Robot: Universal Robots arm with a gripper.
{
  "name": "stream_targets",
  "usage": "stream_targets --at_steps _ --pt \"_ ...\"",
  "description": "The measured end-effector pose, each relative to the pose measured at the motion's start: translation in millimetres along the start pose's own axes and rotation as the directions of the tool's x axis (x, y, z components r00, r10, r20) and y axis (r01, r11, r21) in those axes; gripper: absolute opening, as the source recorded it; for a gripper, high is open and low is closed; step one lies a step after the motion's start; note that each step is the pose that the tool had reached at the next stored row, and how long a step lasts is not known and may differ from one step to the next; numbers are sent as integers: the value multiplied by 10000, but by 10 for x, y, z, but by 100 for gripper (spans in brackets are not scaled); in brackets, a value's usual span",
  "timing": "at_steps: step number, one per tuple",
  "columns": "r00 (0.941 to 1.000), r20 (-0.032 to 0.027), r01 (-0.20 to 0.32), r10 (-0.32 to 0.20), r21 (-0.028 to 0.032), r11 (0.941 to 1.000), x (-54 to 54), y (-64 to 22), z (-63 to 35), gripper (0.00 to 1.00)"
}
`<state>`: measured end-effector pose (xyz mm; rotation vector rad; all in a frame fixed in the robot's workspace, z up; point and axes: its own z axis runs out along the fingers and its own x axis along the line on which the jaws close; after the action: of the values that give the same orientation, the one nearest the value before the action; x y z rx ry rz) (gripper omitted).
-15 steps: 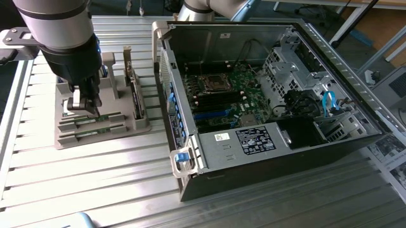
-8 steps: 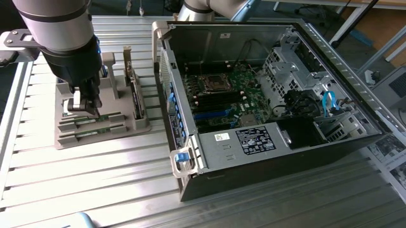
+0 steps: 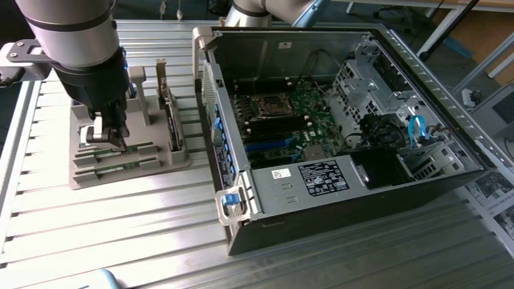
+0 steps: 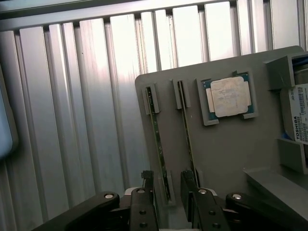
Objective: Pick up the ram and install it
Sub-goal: 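Pick up the ram and move it above insertion slot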
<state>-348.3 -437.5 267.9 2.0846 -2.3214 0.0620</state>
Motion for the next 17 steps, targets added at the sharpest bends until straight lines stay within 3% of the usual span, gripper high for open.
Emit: stream_targets --at_steps 17 --pt "10000 0 0 0 1 10000 10 16 67 36"
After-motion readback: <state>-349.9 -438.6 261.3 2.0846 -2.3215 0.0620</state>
